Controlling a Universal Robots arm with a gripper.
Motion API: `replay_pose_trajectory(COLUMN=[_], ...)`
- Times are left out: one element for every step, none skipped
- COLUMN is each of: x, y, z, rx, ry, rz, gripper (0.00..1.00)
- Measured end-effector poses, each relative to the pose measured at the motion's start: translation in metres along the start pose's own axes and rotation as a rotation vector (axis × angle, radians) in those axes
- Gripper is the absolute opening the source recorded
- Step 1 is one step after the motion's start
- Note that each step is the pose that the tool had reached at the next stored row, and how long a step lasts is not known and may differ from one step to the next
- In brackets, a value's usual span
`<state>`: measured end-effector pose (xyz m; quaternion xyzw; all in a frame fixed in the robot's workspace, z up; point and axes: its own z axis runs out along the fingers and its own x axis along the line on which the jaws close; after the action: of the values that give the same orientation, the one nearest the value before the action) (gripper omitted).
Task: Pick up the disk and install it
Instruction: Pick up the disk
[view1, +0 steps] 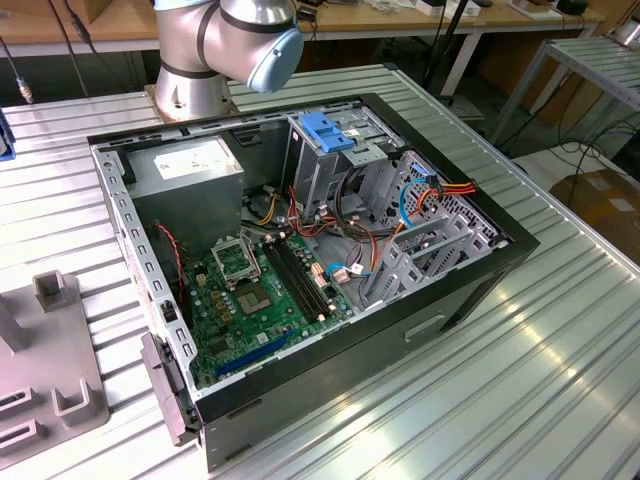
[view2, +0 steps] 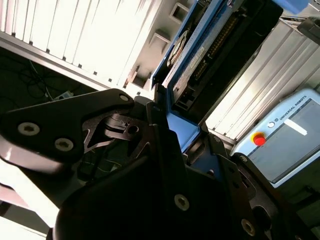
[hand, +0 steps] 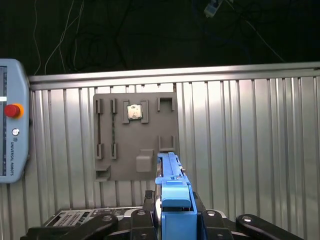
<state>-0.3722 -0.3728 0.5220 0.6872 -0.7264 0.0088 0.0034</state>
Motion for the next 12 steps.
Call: replay_pose_trajectory(x=[0.0,0.0,0.0,-0.0001,-0.0001,-0.0002,-0.0002,-0.0003,-0.0003,-0.0004,-0.0004,-0.0004], y=[-0.0023,-0.0048,-0.0062,-0.0077,-0.011,-0.0141,-0.0169,-0.0189,-0.0206,-0.0229,-0.0243,-0.0265], z=[0.0,0.0,0.0,0.0001,0.0001,0.0001,0.0001,0.0002,0.0002,0.0002,0.0002,0.0002], rx=[0.0,0.0001,0.0,0.0,0.0,0.0001,0.0,0.0,0.0,0.0,0.0,0.0], ry=[0.0001,0.0,0.0001,0.0,0.0,0.0,0.0,0.0,0.0,0.0001,0.0,0.0], rz=[0.0,0.0,0.0,0.0,0.0,0.0,0.0,0.0,0.0,0.0,0.0,0.0], gripper=[0.37,0.37,0.37,0.37,0.37,0.37,0.37,0.37,0.37,0.37,0.37,0.37])
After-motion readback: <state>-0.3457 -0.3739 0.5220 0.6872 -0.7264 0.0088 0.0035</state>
